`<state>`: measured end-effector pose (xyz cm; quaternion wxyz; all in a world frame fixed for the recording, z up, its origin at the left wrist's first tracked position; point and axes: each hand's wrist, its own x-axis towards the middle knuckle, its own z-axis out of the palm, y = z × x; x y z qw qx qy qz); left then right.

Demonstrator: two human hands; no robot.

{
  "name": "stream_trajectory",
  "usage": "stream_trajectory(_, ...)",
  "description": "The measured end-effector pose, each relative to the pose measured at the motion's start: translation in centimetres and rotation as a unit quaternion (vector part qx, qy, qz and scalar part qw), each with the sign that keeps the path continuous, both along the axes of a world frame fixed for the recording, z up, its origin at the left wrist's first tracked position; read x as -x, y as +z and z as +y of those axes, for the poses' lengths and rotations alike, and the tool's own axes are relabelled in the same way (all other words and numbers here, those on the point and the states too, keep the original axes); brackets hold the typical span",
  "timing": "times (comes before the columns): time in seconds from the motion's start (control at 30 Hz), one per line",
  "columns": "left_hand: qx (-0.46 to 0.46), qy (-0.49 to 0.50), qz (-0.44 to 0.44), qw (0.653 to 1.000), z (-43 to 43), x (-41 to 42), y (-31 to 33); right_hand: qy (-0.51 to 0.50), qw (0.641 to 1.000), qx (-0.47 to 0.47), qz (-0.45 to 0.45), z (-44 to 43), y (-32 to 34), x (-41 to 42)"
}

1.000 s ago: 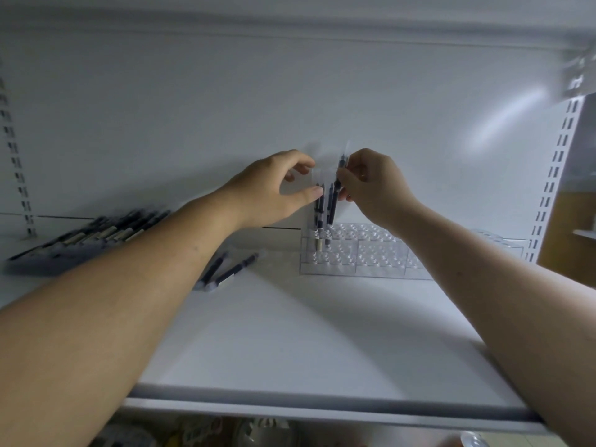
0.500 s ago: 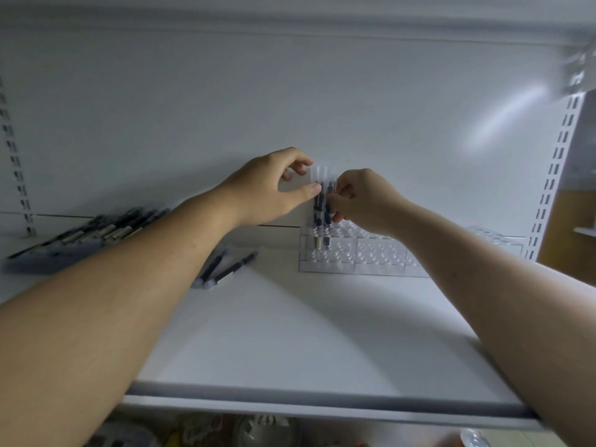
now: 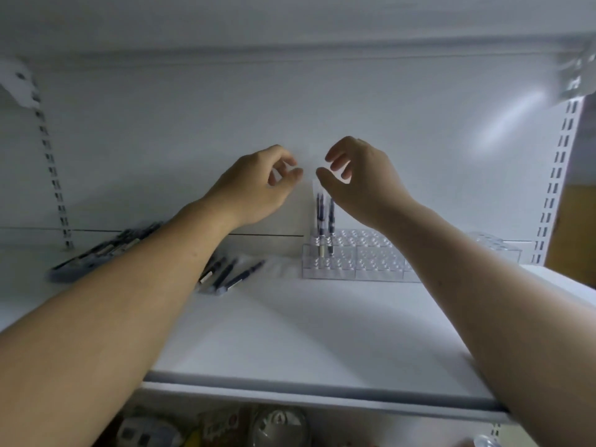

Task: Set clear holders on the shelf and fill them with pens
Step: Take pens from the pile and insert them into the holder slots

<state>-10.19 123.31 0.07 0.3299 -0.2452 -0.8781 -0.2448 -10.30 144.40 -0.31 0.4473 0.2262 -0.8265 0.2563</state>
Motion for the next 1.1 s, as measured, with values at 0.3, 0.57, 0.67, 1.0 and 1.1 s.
stream_trajectory(0.3,0.088,0.185,-0.185,0.961,-5.1,-3.4,-1.7,0.107,0.988,-0.106,-0.029,-6.3,-1.4,-2.5)
stream_trajectory(0.57,0.195,0.28,-0.284,0.896,-5.4,-6.0,-2.3,0.14,0.981,-0.113,-0.072,-6.2,-2.2,-2.6)
stream_trajectory(0.67,0.199,0.278,-0.282,0.896,-4.8,-5.9,-2.5,0.135,0.982,-0.102,-0.084,-5.5,-2.2,-1.9)
stream_trajectory(1.0,0.25,0.286,-0.306,0.873,-3.4,-4.6,-2.2,0.123,0.983,-0.089,-0.105,-4.6,-2.1,-1.2)
stream_trajectory(1.1,0.253,0.288,-0.323,0.865,-3.1,-4.4,-2.2,0.122,0.982,-0.094,-0.109,-4.4,-2.1,-1.2)
